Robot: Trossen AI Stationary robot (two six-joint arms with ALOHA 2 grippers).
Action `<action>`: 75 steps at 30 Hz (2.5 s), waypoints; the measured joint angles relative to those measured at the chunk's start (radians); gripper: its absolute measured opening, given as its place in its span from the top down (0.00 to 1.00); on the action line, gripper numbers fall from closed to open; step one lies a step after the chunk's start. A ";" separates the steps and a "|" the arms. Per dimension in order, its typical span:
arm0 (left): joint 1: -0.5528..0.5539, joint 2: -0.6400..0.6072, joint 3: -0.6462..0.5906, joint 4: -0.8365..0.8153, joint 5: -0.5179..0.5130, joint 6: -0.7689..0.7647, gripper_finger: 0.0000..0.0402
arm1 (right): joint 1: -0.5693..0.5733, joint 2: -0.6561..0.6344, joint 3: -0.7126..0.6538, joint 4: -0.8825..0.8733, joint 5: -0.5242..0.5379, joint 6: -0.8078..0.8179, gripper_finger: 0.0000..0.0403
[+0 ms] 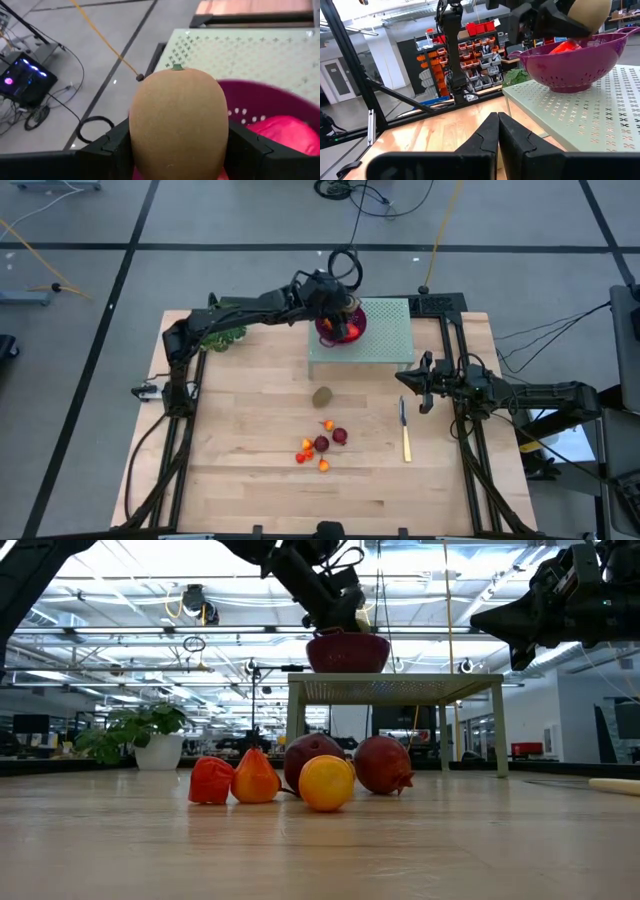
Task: Pick & Place Fruit
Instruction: Put the kiwi into the dark red colander on the shelf
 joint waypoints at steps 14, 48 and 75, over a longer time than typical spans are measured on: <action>-0.007 -0.002 0.000 -0.021 -0.008 0.032 0.44 | 0.000 0.000 0.000 0.000 0.000 0.000 0.99; -0.026 -0.052 0.000 0.000 -0.113 0.152 0.28 | 0.000 0.000 0.000 0.000 0.000 0.000 0.99; -0.375 -0.310 0.000 -0.407 -0.082 -0.522 0.28 | 0.000 0.000 0.000 -0.005 0.000 0.000 0.99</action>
